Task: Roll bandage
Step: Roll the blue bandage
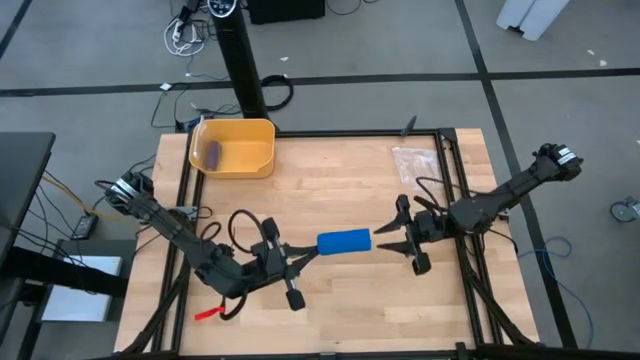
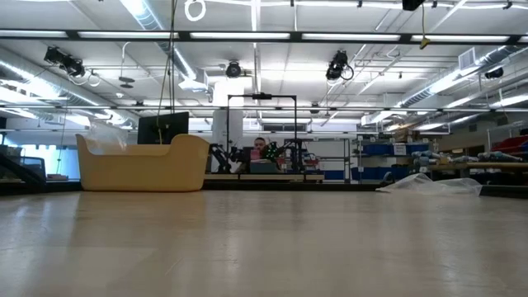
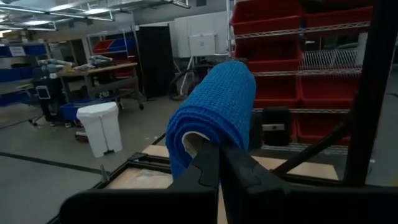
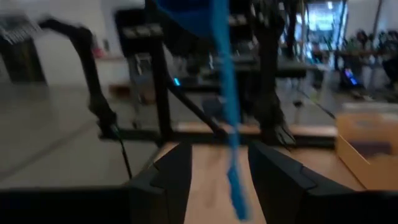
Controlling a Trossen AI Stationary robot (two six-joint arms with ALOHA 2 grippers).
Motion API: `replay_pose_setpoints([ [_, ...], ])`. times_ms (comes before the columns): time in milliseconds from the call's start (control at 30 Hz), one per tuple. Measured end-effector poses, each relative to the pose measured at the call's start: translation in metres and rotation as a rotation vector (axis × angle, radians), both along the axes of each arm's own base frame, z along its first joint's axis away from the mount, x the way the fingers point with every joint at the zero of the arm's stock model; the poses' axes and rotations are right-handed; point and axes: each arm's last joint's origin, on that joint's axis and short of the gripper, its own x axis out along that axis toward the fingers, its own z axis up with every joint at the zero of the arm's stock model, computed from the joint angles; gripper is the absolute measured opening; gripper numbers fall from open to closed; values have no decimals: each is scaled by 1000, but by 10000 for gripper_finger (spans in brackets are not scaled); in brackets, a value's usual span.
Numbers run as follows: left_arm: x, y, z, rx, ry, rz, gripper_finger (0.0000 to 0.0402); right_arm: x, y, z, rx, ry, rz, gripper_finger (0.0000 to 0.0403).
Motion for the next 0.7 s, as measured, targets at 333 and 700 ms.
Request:
replay_pose_setpoints([
  [333,7,9,1,-6,-15,-30,3,25,9,-4,-31,-3,-100,222],
  [700,11,17,8,7,-75,-46,3,49,18,-21,-88,56,-106,99],
])
